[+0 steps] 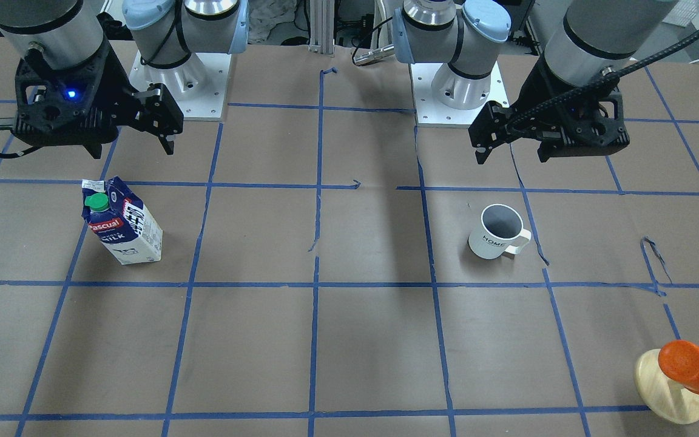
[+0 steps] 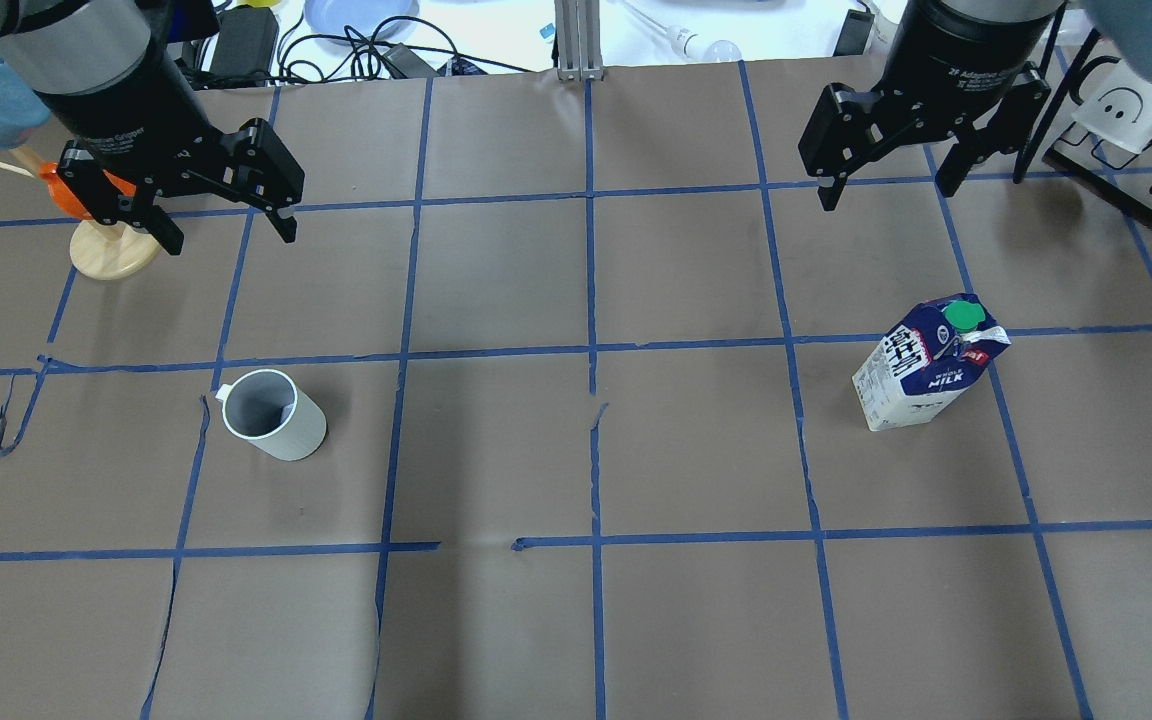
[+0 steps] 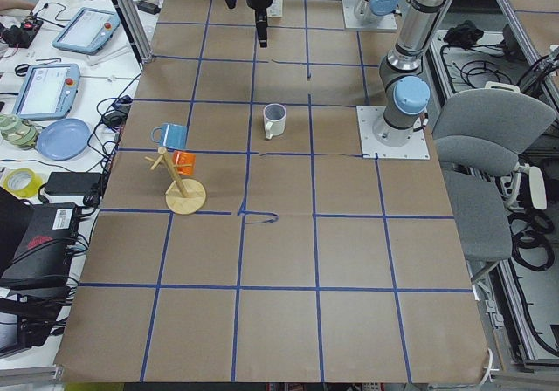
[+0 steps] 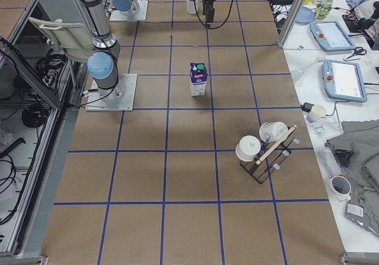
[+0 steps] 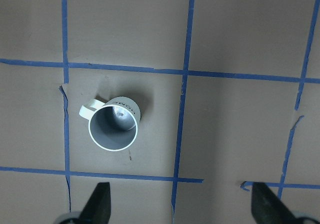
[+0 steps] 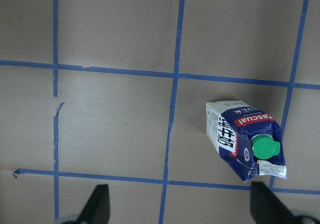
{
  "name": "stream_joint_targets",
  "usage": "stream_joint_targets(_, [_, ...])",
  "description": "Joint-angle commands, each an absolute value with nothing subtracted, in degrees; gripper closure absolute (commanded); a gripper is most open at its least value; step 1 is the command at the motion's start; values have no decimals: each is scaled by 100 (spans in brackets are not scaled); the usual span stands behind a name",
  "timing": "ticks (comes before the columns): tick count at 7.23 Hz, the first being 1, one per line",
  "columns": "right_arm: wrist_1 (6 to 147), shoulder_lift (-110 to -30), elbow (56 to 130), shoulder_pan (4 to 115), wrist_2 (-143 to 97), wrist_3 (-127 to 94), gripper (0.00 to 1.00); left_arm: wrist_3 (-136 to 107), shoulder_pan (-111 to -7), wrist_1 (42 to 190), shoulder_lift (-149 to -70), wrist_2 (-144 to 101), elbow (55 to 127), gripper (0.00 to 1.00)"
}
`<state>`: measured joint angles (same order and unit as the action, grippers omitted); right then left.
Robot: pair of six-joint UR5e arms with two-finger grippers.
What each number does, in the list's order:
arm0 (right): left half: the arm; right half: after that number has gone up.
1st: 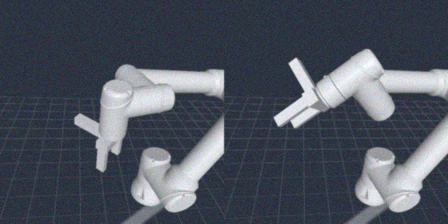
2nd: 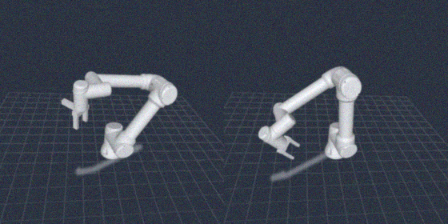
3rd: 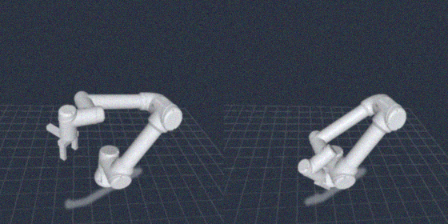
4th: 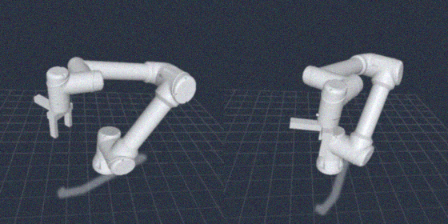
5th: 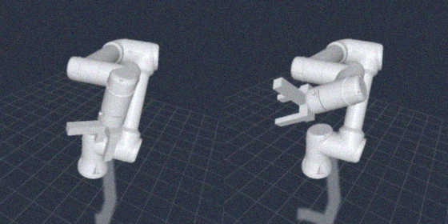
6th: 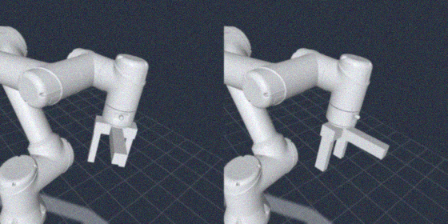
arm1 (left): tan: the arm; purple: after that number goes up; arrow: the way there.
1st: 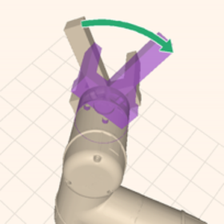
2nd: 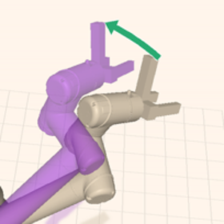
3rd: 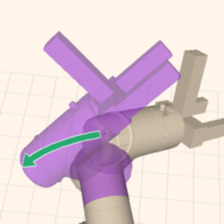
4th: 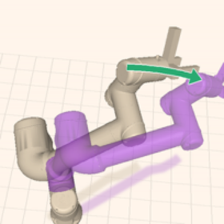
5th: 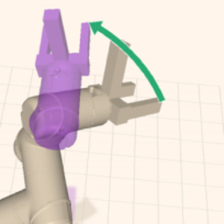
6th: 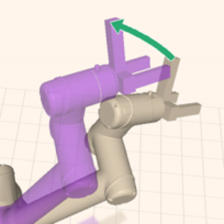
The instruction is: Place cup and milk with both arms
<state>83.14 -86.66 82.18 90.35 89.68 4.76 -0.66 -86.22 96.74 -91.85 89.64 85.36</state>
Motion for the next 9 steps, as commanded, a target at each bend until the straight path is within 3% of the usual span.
stream_joint_targets(1, [8314,-8675,8218,9035,8965,475,0,-70,-8622,9686,-9176,8982,8552,0])
stream_joint_targets(5, [8306,-8666,8235,9035,8974,483,0,17,-8439,9642,-9272,8956,8595,0])
stream_joint_targets(7, [8314,-8666,8235,9035,8974,483,0,35,-7782,9494,-9316,8947,8832,0])
stream_joint_targets(9, [8314,-8666,8235,9035,8974,483,0,9,-7332,8663,-9343,8947,9654,0])
